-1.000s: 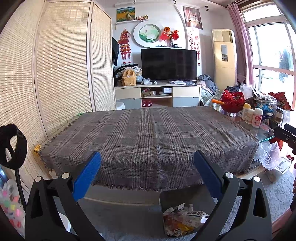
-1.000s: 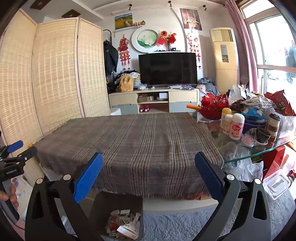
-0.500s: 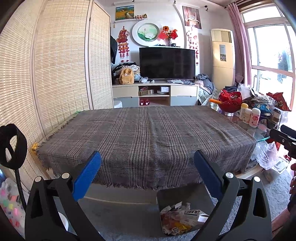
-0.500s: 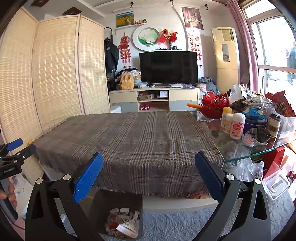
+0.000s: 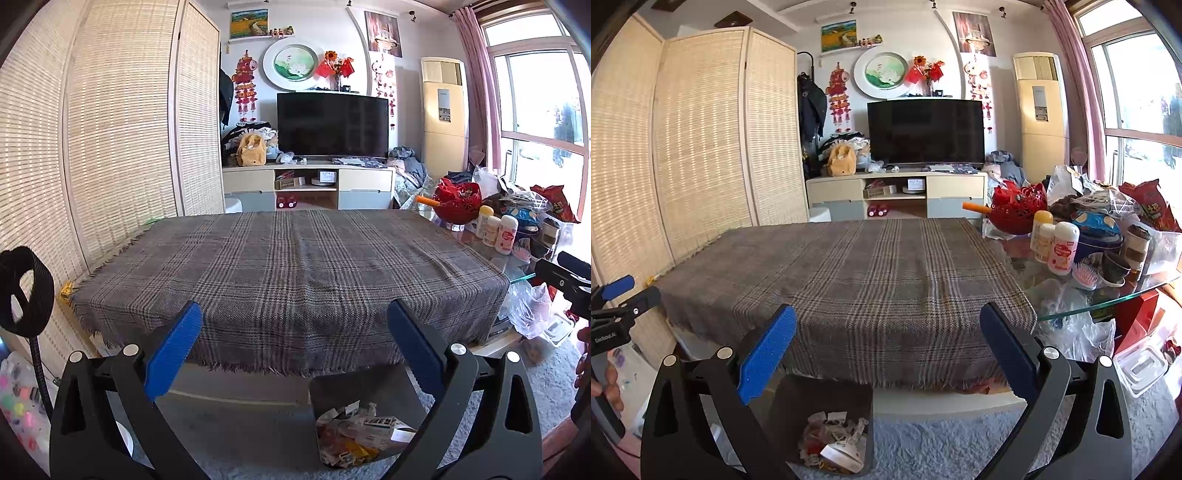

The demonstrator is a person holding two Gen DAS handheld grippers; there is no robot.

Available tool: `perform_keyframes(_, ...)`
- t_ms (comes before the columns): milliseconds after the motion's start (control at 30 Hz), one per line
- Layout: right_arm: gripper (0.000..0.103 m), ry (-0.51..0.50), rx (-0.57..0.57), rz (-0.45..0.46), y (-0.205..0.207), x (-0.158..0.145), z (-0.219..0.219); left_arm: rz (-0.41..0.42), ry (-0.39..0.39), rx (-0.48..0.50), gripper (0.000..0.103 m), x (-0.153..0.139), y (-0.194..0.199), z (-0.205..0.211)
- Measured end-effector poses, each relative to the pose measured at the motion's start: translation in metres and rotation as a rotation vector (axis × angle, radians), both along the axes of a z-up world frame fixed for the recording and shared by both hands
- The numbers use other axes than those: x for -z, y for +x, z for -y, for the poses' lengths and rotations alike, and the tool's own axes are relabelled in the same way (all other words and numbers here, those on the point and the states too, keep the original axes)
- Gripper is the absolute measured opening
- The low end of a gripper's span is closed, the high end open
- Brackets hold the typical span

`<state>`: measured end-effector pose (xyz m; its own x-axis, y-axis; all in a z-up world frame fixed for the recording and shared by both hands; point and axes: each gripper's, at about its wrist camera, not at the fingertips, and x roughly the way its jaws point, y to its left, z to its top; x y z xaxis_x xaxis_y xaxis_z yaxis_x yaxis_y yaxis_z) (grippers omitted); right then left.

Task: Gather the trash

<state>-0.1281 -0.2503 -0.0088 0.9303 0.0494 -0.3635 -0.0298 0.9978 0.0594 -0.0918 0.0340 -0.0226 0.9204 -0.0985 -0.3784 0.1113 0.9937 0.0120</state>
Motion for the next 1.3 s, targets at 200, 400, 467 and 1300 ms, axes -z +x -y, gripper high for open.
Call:
perform_keyframes(200, 0.1, -0.006, 0.0, -0.005, 0.0011, 0.001, -0.0016, 0.001, 0.0, 0.005, 0.095, -0.0005, 0.0003, -0.0004)
perform_keyframes(400, 0.1, -0.005, 0.002, -0.01, 0.0017, 0.0018, -0.0011, -0.002, -0.009, 0.0, 0.095, -0.0009, 0.0003, -0.0029)
perform_keyframes(467, 0.1, -0.003, 0.004, -0.012, 0.0019, 0.002, -0.0001, -0.004, -0.007, 0.002, 0.095, -0.0007, 0.0005, -0.0028)
perform_keyframes(1300, 0.1, 0.0, 0.005, -0.009, 0.0019, 0.0007, 0.0043, -0.009, -0.007, -0.002, 0.095, -0.001, 0.0025, -0.0016)
